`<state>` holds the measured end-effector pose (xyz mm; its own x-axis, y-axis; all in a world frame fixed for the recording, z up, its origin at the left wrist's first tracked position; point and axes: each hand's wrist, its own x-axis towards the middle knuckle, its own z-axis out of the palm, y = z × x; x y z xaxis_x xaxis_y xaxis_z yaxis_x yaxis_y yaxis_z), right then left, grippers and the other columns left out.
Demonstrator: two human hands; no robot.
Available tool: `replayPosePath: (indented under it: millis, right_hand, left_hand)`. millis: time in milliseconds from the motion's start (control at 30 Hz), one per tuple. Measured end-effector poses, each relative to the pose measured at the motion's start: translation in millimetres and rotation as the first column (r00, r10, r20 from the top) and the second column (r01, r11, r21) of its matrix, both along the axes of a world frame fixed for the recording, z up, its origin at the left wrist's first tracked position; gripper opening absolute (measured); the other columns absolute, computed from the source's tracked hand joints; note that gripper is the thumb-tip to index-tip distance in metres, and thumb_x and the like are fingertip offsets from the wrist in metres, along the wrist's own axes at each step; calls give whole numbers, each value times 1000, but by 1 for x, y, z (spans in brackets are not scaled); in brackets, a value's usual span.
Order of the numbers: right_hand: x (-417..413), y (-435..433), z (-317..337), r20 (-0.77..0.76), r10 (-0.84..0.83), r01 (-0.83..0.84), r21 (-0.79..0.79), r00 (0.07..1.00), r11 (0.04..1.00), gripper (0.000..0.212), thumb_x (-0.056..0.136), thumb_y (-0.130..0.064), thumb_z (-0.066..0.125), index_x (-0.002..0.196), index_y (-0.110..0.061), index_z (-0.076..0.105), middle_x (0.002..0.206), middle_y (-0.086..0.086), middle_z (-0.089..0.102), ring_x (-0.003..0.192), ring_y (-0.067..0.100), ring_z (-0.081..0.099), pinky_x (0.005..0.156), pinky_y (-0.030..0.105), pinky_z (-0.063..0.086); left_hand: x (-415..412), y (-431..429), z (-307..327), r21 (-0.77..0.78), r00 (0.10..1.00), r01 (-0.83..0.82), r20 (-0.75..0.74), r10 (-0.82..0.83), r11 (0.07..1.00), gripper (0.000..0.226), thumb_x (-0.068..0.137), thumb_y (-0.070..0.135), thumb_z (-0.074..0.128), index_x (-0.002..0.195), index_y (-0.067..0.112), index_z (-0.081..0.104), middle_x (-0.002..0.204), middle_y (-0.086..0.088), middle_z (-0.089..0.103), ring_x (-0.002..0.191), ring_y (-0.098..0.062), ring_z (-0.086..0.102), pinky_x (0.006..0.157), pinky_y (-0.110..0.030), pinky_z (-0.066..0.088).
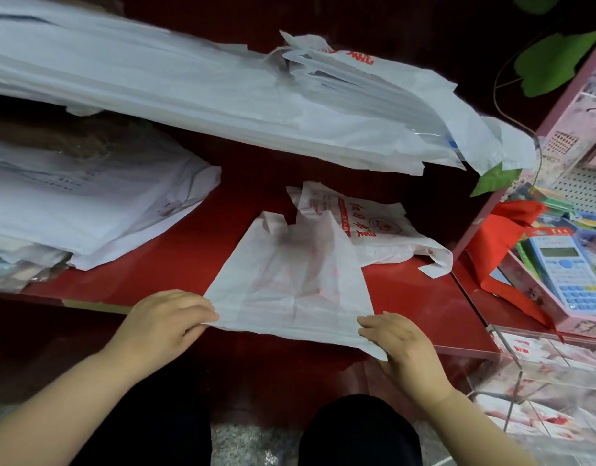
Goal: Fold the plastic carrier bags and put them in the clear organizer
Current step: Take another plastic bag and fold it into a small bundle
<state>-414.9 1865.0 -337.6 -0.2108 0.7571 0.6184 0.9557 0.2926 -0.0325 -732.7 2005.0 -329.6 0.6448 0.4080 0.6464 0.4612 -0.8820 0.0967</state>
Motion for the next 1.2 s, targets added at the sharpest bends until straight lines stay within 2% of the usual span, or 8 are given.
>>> replayPosePath:
  millis: [67, 267, 333, 433, 700, 933, 1067, 1200]
  right_hand:
    - [1, -2, 1, -32, -9, 10, 42, 999, 999, 11, 83, -11, 52, 92, -17, 56, 92, 6, 71, 93, 11, 56, 101, 27, 34]
    - [-12, 0, 14, -580, -249, 127, -242, 775, 962, 27, 86, -19, 63, 77, 5, 69, 69, -3, 66, 77, 3, 56, 76, 4, 37]
    - [-16, 6, 16, -645, -321, 174, -282, 693, 943, 47, 81, -41, 60, 62, 2, 60, 54, 11, 52, 59, 11, 43, 57, 18, 32]
    - [-20, 20, 15, -648, -457, 347, -300, 609, 888, 32, 87, -26, 58, 56, -21, 50, 53, -4, 46, 62, 20, 43, 64, 31, 32]
    - [-36, 39, 17, -240, -784, 699, -357, 573, 620, 23, 90, -27, 46, 95, -18, 67, 82, 4, 67, 88, 24, 54, 78, 31, 17]
    - [-34, 47, 22, -138, -821, 731, -392, 553, 558, 23, 91, -26, 41, 96, -17, 61, 81, 4, 67, 84, 23, 57, 75, 32, 18]
    - [-32, 50, 25, -85, -824, 729, -421, 560, 539, 22, 91, -26, 40, 97, -14, 58, 83, 5, 67, 85, 25, 58, 79, 33, 22]
    - [-31, 54, 33, 1, -811, 720, -461, 585, 519, 25, 92, -30, 39, 98, -11, 55, 83, 4, 66, 85, 26, 60, 88, 33, 24]
  left_hand:
    - [0, -3, 1, -56, 1000, 10, 8, -9, 998, 39, 89, 36, 42, 67, 24, 73, 68, 15, 65, 75, -7, 51, 52, -24, 53]
    - [16, -10, 5, -713, 894, 23, 329, 305, 701, 27, 79, -1, 67, 66, 22, 65, 70, 12, 65, 71, 15, 56, 67, 1, 35]
    - [27, -10, 11, -749, 860, -17, 327, 392, 663, 17, 84, 5, 64, 77, 21, 68, 73, 20, 63, 72, 10, 58, 68, -3, 37]
    - [40, -7, 11, -783, 823, -97, 283, 492, 614, 17, 90, 16, 57, 75, 23, 62, 74, 10, 63, 81, -17, 60, 70, -25, 43]
    - [56, -6, 6, -522, 770, -514, 69, 634, 681, 21, 89, 21, 60, 93, 4, 69, 73, -18, 66, 85, -35, 53, 86, -33, 26]
    - [58, -2, 20, -335, 714, -696, -232, 660, 635, 36, 91, 34, 53, 121, 15, 52, 72, -3, 61, 75, -23, 54, 81, -31, 19]
    - [55, -13, -1, -132, 880, -451, 104, 464, 883, 37, 91, 31, 49, 120, 7, 50, 107, -19, 64, 107, -31, 47, 102, -41, 16]
    - [63, -19, -14, -32, 969, -130, -216, 120, 991, 67, 94, 59, 13, 123, 14, 53, 126, -9, 58, 122, -23, 46, 110, -33, 10]
